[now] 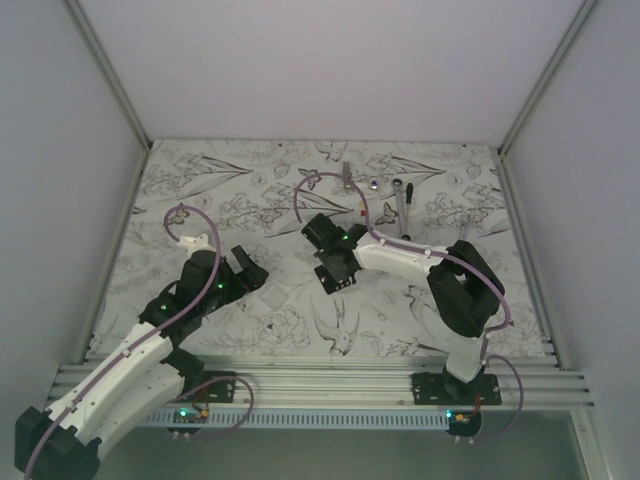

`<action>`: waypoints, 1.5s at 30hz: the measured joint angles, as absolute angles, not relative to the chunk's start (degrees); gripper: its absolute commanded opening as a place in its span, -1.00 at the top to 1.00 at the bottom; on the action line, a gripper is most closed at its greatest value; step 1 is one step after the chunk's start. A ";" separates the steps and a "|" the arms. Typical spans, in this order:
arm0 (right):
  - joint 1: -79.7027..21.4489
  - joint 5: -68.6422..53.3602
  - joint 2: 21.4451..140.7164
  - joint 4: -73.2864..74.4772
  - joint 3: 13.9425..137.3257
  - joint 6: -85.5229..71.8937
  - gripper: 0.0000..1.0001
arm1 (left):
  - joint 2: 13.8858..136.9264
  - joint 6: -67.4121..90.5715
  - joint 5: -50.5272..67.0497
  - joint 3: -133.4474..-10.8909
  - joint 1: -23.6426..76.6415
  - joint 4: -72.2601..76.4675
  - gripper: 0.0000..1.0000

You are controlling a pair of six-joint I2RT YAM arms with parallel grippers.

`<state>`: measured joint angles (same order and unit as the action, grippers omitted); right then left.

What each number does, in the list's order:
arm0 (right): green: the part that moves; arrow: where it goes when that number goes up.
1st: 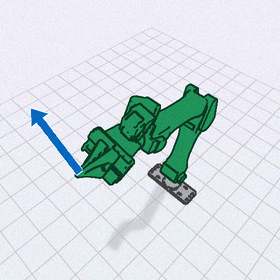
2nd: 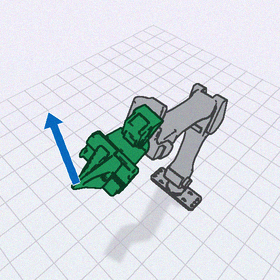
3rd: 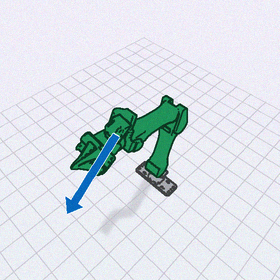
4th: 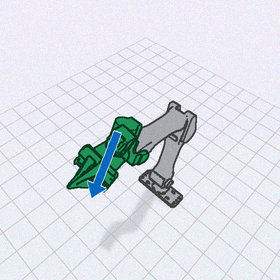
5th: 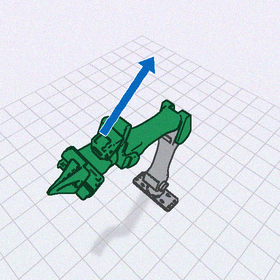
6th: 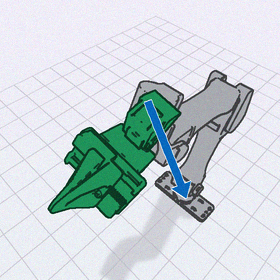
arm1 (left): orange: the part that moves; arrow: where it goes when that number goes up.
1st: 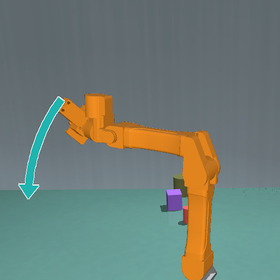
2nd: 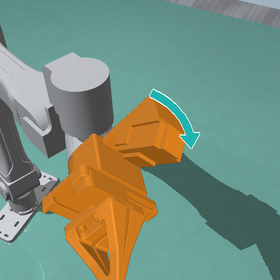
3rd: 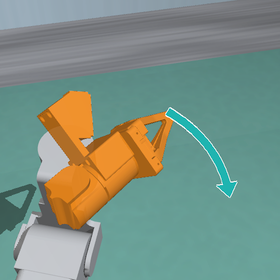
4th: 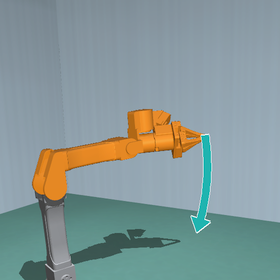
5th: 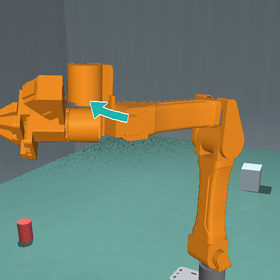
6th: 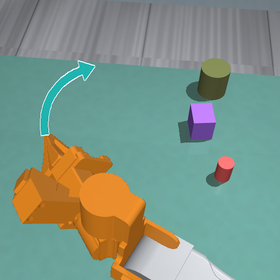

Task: Snap on the fuse box
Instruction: Install the fuse at the fuse box base.

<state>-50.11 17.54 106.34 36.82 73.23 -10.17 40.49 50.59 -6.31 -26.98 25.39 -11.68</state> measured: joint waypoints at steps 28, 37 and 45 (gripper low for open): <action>-48.31 15.55 107.74 36.93 73.93 -9.82 0.88 | 39.72 51.64 -5.61 -26.98 25.36 -11.77 -1.00; -47.55 13.50 106.59 36.27 72.95 -9.41 0.44 | 39.75 51.64 -5.43 -26.98 25.39 -11.84 -1.00; -47.46 11.38 101.71 35.57 71.68 -9.23 0.30 | 39.75 51.64 -5.41 -26.98 25.39 -11.84 -0.99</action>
<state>-47.46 11.38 101.71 35.57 71.68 -9.23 39.75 51.64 -5.41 -26.98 25.39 -11.84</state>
